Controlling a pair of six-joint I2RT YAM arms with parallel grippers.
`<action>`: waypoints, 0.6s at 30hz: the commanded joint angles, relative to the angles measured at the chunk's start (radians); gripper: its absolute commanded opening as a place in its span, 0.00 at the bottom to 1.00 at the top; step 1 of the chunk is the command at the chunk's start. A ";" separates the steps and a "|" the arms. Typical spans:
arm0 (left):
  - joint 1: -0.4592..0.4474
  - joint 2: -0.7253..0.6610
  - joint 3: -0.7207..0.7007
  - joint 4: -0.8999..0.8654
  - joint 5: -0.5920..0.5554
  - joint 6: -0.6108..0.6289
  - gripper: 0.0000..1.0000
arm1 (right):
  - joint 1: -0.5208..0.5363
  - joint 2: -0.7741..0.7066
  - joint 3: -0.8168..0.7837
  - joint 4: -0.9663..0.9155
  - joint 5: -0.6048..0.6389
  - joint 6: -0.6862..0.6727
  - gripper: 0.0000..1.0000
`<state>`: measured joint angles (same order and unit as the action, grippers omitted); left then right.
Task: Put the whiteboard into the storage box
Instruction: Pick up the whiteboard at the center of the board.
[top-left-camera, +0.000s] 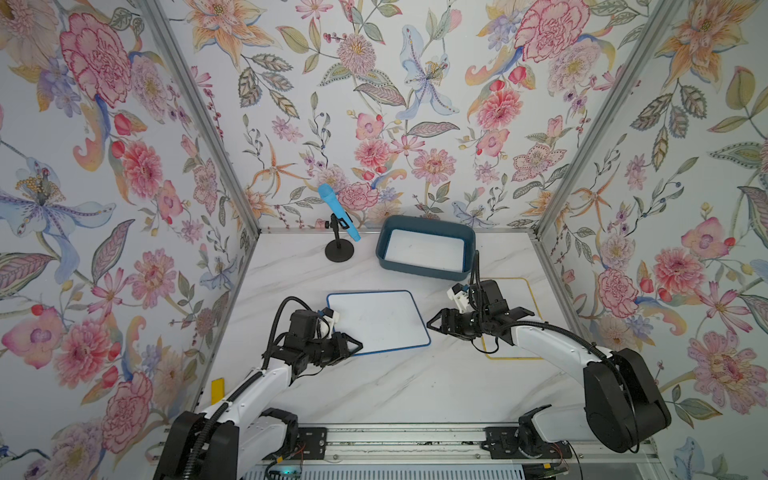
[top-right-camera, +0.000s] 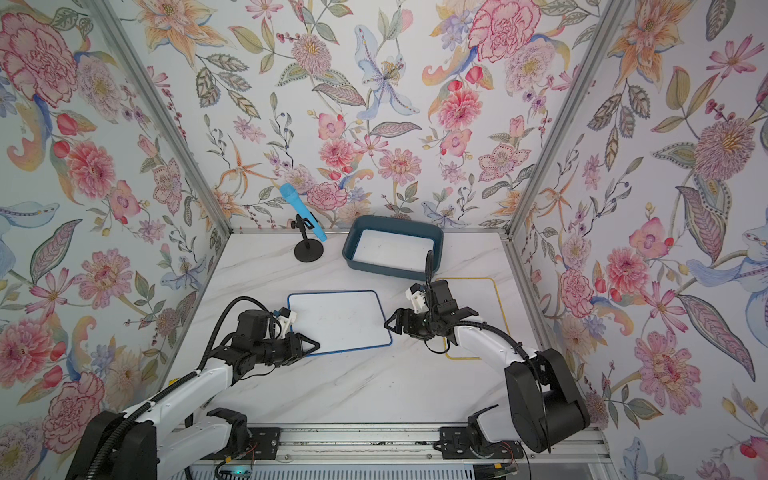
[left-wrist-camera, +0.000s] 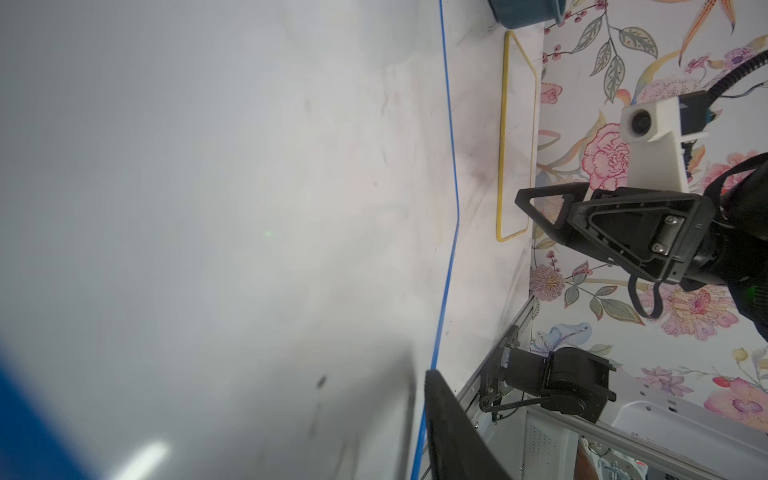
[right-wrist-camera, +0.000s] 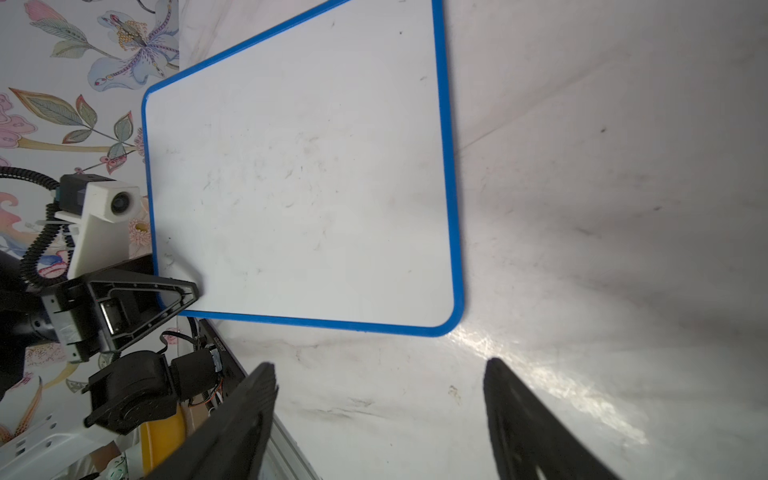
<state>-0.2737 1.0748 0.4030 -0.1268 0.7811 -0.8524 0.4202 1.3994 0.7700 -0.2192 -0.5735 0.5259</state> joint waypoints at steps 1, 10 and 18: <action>0.011 -0.004 -0.012 0.009 0.005 0.037 0.41 | 0.001 -0.002 0.020 -0.041 -0.022 -0.024 0.78; 0.055 -0.032 -0.034 0.038 0.037 0.057 0.59 | 0.003 -0.011 -0.028 -0.038 -0.017 -0.024 0.78; 0.084 -0.083 -0.059 0.088 0.063 0.044 0.28 | 0.013 -0.004 -0.044 -0.012 -0.026 -0.008 0.78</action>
<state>-0.1955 1.0130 0.3542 -0.0933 0.8085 -0.8196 0.4248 1.3998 0.7380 -0.2352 -0.5877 0.5163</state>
